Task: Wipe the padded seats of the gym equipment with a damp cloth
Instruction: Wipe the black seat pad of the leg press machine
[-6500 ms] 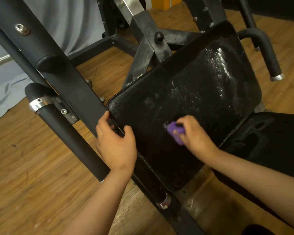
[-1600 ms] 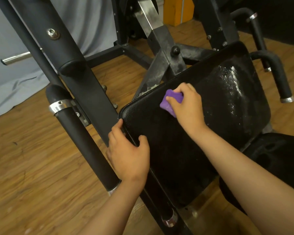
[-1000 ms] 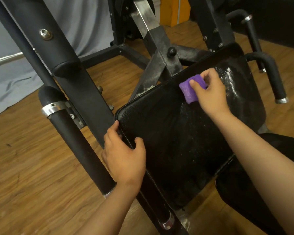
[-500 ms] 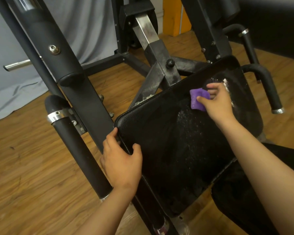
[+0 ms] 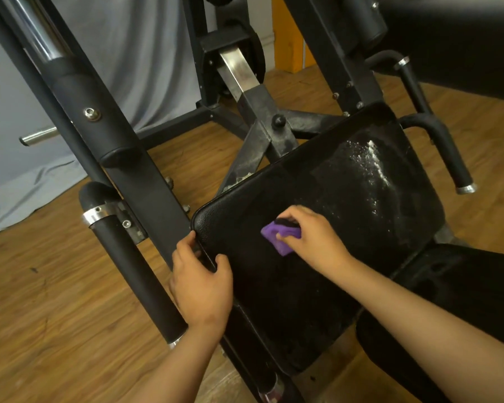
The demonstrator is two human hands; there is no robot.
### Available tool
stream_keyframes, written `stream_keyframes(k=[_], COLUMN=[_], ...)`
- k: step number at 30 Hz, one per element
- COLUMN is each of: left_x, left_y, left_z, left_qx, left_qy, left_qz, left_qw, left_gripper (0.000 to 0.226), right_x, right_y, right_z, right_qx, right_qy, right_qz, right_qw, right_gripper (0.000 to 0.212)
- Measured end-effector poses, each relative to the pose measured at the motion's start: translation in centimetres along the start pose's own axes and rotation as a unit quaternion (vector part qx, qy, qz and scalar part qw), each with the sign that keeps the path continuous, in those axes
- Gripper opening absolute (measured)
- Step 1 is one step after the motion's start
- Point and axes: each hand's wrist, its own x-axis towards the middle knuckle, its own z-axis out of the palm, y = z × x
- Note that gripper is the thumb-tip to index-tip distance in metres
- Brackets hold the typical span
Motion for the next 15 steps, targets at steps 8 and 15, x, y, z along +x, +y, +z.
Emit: stream_keyframes(k=[8,15], left_x=[0.0,-0.1], left_y=[-0.5,-0.8], left_z=[0.1,0.0], left_qx=[-0.036,-0.068], left_qy=[0.005,-0.006], left_qz=[-0.013,-0.017], left_qw=[0.999,0.998], left_gripper=[0.049,0.042], right_x=[4.6,1.0], right_y=[2.1,-2.9], right_z=[-3.8,2.7], right_qx=[0.025,0.047], right_qy=[0.235,0.062], right_qz=[0.087,-0.054], right_qw=[0.968,0.995], right_gripper=[0.015,0.025])
